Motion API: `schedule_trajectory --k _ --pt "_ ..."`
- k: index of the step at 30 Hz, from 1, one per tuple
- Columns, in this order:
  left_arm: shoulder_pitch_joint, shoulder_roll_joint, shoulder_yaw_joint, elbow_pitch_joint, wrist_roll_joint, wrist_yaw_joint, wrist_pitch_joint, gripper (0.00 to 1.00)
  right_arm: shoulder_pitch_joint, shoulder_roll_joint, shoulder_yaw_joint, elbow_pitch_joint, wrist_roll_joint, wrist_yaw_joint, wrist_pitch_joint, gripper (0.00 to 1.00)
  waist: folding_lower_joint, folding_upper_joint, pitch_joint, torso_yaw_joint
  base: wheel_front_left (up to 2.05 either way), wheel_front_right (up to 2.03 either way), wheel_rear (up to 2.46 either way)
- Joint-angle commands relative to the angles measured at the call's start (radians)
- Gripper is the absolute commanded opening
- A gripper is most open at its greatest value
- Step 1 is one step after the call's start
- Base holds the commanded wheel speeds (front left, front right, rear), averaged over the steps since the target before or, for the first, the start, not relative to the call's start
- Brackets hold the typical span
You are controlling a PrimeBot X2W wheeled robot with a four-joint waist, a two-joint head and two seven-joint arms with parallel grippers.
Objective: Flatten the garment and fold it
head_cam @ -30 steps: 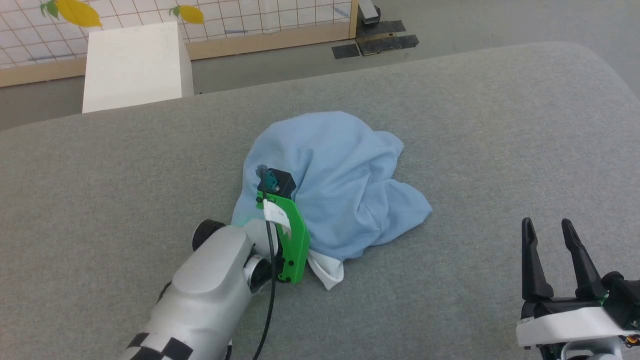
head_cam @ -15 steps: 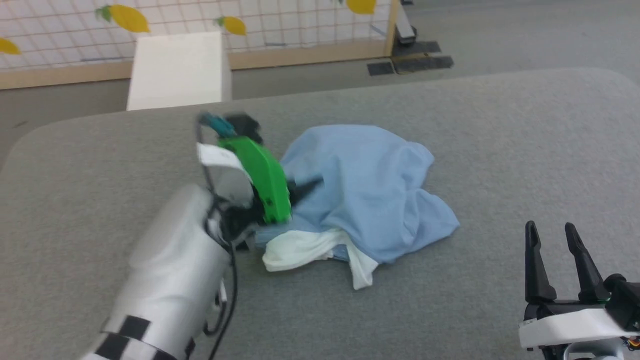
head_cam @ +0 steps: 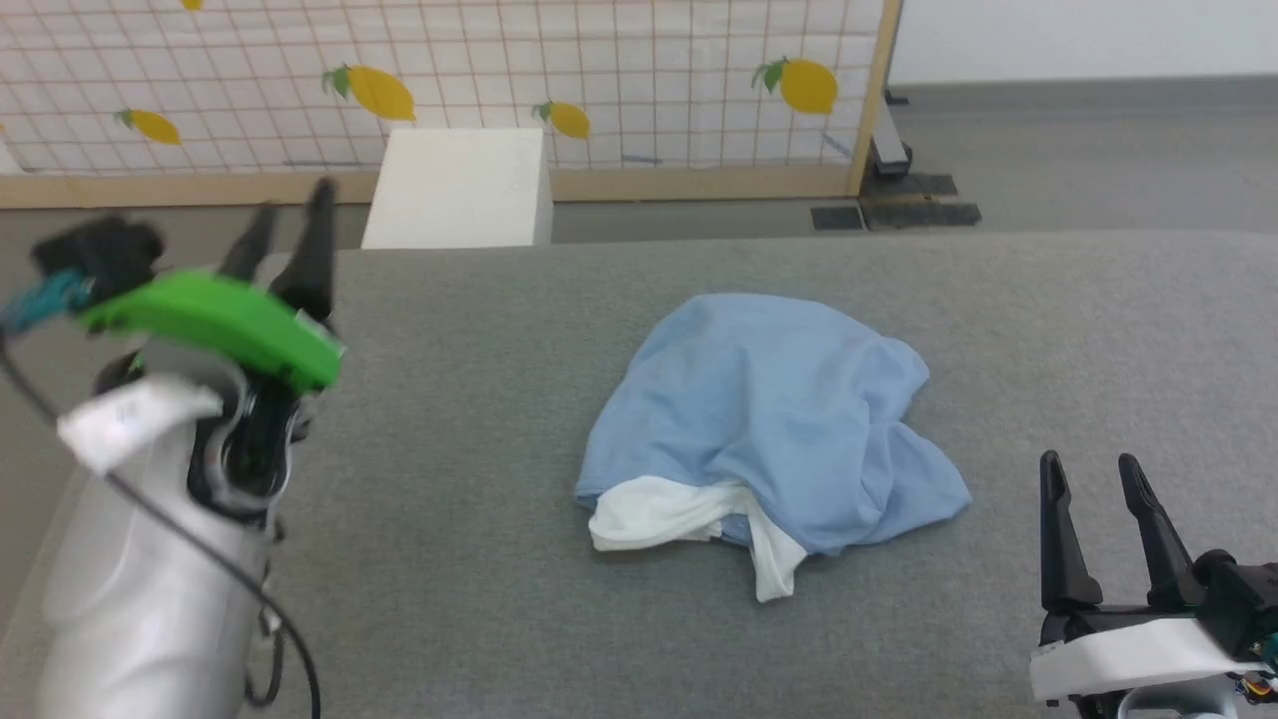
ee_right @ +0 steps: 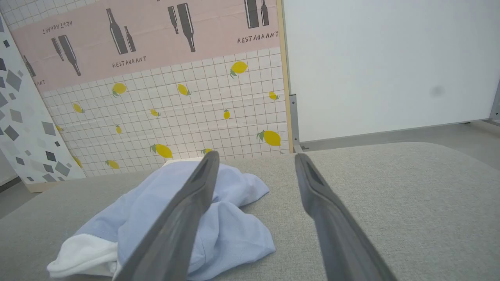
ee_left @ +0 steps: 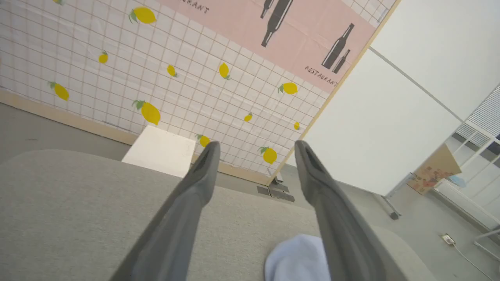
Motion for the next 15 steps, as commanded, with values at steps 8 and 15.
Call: schedule_trajectory --k 8,15 --pt "0.243 0.062 -0.029 -0.094 0.218 0.046 -0.254 1.0 -0.018 0.0 -0.003 0.011 -0.021 -0.002 -0.006 1.0 0.0 0.0041 -0.029 0.029 0.0 0.0 0.0" --pt "0.368 0.075 -0.088 -0.121 0.32 0.056 -0.281 1.0 -0.012 0.0 -0.001 0.008 -0.027 -0.002 -0.006 1.0 0.0 0.0041 -0.021 0.031 0.0 0.0 0.0"
